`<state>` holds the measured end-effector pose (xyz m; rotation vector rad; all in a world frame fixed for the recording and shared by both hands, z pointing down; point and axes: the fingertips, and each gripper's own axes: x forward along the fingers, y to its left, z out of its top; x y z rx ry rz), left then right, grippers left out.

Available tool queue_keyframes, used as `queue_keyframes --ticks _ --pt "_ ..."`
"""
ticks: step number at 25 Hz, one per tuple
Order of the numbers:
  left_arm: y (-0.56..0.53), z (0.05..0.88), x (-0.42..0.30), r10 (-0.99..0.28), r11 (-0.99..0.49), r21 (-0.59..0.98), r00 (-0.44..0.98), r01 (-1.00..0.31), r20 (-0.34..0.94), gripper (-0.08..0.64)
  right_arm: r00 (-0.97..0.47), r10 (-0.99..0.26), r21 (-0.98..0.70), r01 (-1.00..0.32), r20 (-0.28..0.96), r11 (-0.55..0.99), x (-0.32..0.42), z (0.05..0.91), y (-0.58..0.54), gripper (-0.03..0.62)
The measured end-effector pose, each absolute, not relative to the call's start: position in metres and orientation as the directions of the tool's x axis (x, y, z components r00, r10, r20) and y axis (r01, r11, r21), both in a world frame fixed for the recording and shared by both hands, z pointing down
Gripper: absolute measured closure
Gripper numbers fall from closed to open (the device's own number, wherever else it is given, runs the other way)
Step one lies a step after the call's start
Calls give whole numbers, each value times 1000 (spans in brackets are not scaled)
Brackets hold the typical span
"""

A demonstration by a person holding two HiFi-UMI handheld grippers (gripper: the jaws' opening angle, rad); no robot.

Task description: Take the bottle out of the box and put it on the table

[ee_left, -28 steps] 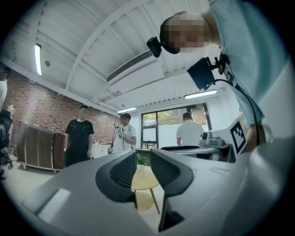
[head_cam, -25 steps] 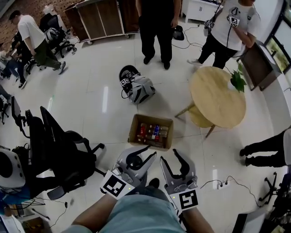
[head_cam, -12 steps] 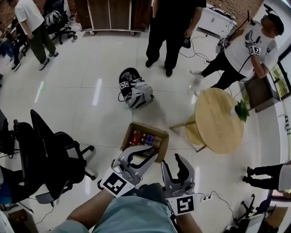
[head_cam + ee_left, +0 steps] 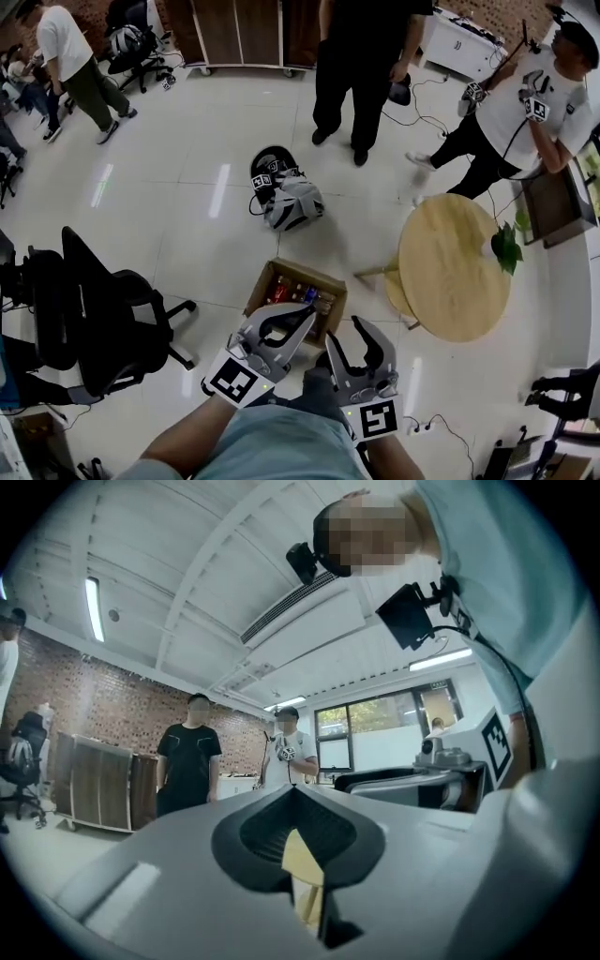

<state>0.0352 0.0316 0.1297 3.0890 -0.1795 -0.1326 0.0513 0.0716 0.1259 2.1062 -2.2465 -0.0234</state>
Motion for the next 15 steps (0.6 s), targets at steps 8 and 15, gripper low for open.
queue_keyframes --ticks 8,15 --pt "50 180 71 -196 -979 70 980 -194 -19 549 -257 -960 28 -965 113 262 81 175 80 439" --pt "22 266 57 -298 -944 129 953 -302 49 548 -372 -899 1 -924 232 382 74 264 64 439"
